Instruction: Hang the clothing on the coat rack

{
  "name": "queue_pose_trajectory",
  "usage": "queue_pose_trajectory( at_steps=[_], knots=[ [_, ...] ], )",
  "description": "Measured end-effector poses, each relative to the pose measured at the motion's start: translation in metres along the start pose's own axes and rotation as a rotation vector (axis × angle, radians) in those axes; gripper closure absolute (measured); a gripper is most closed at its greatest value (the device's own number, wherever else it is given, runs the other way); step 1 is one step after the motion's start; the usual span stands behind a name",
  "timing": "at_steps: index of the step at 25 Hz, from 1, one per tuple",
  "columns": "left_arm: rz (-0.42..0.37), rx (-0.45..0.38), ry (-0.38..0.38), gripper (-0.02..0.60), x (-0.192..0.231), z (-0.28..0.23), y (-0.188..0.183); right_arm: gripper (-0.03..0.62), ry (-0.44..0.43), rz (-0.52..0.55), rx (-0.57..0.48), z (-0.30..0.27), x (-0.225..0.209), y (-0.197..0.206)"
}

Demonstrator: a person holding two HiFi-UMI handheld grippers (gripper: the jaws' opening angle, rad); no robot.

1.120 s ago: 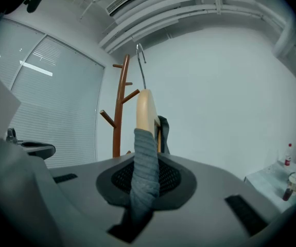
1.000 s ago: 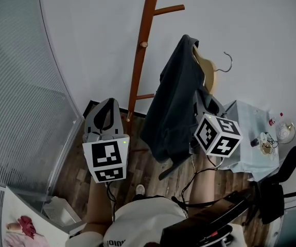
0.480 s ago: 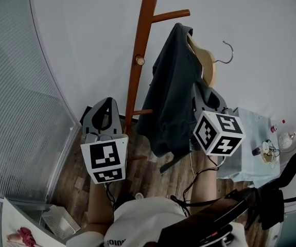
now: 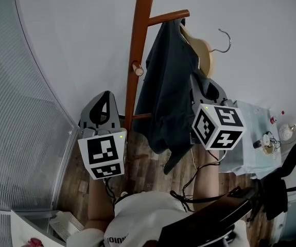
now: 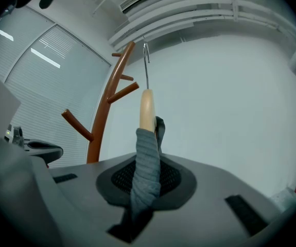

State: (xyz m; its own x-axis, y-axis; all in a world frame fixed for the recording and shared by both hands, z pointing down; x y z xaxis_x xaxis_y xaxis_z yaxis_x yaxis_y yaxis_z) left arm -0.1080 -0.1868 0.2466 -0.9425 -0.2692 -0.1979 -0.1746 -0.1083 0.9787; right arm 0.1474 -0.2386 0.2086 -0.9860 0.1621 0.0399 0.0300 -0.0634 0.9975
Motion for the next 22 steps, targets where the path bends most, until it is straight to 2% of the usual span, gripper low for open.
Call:
queue_pose_trajectory(
  at_steps=[6,22],
  knots=[
    [0.0,-0.009,0.025,0.568,0.012,-0.004,0.005,0.546,0.02,0.046,-0.018,-0.003,0.016,-0.006],
    [-0.016,-0.002,0.06,0.568,0.003,-0.007,0.004,0.545,0.015,0.1,0.002,-0.009,0.014,-0.007]
  ],
)
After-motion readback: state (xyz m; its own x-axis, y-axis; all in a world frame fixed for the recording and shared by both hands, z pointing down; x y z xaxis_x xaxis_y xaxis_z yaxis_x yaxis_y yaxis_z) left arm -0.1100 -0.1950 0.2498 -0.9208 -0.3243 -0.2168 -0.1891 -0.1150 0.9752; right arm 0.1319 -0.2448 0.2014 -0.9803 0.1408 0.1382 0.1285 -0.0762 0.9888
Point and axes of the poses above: the fingertips, and each gripper's own axes: z backward along the fingers, x to its left, y out of its underside, the point moved 8 cm from there along z, backward along the fingers, and after that the axes turned 10 degrees about y, right-handed, at the moved point
